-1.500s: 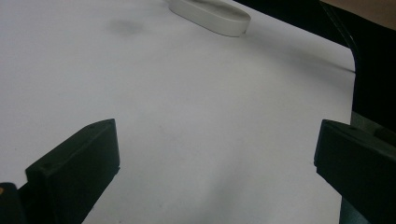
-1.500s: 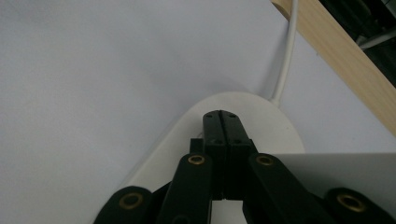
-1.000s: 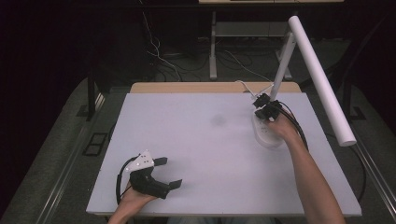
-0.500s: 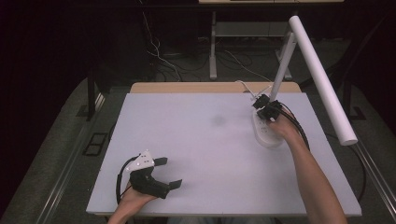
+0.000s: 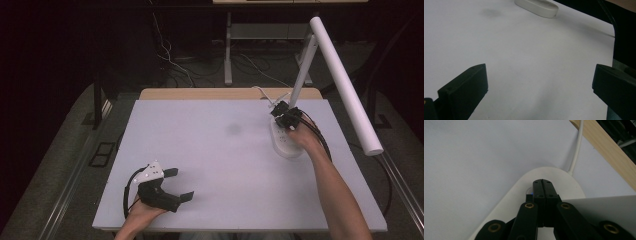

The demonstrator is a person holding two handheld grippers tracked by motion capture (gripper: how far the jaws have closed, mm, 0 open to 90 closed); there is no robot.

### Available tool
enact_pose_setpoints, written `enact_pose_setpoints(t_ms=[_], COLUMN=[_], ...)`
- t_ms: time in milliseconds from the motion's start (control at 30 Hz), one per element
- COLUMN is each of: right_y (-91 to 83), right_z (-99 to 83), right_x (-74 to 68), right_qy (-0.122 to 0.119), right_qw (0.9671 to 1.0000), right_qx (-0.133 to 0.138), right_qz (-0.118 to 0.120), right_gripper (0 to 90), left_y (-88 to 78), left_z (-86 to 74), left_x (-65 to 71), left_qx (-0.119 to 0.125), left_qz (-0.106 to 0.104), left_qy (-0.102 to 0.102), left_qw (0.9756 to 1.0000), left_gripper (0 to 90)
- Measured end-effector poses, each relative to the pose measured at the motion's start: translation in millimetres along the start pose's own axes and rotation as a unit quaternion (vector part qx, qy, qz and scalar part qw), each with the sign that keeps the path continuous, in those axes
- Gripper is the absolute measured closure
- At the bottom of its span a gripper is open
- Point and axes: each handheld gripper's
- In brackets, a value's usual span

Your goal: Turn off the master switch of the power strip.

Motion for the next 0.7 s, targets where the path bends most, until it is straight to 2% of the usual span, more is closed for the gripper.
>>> enact_pose_setpoints(t_ms=[133, 233, 700], right_y=[0.6, 2.5, 3.2], right_z=[1.1, 1.4, 0.7], right_x=[1.1, 1.1, 2.6], right_qy=[0.009, 0.010, 0.030], right_qw=[0.9999, 0.9999, 0.9994], right_qx=[0.008, 0.002, 0.004], right_qz=[0.012, 0.013, 0.020], right_gripper=[89.7, 89.8, 89.9], left_y=[-0.2, -0.1, 0.4], left_z=[-0.1, -0.3, -0.3], left_x=[-0.2, 0.1, 2.5], left_qx=[0.000, 0.000, -0.003], left_qz=[0.001, 0.001, -0.004], left_qy=[0.000, -0.001, 0.006], left_qw=[1.0000, 1.0000, 1.0000], left_gripper=[0.0, 0.0, 0.0])
Point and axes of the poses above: each handheld gripper's, and its own axes: y roughly forward along the jaws, z roughly out of its top, x roughly to its right, and after that the axes turned 13 degrees about z, right-handed
